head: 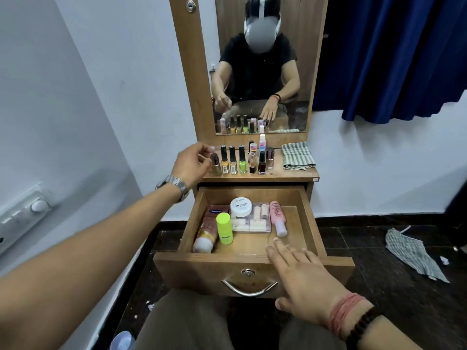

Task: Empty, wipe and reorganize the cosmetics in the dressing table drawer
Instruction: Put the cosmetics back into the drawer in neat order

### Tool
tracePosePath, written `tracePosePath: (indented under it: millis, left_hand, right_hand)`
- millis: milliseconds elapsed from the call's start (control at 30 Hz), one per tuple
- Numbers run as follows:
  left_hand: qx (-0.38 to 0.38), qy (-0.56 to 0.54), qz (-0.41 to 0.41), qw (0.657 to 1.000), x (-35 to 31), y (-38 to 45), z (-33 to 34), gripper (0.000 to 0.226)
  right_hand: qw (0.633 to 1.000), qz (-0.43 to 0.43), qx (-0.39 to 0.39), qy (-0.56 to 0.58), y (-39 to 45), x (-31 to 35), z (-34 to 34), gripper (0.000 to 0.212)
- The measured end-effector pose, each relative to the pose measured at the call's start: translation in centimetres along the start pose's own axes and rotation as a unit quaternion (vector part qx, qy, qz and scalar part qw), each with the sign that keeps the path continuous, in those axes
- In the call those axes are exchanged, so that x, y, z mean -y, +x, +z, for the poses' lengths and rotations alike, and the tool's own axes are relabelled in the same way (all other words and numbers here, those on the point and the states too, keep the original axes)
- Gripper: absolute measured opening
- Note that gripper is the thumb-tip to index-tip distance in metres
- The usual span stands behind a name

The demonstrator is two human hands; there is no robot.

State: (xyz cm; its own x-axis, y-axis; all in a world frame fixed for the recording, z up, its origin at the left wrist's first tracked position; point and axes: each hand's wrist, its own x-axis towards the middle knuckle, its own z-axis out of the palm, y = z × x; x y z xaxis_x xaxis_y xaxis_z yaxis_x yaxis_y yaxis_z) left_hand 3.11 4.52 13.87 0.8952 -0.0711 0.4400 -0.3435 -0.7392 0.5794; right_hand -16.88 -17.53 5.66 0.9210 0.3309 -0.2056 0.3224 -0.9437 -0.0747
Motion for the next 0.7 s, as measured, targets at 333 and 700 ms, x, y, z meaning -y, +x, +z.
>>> tracePosePath:
  millis: [333, 700]
  left_hand:
    - [0.099, 0.247, 0.04, 0.963, -1.9, 8.5, 2.1, 0.03]
    - [0.089, 0.258, 0.042, 0.961, -1.9, 8.1, 3.0, 0.017]
  right_hand:
    - [1.0, 0.005, 0.003, 0.016, 0.1, 0.1, 0.0, 0.1]
    - [1.0, 0.006, 0.004, 0.011, 0.1, 0.2, 0.0, 0.1]
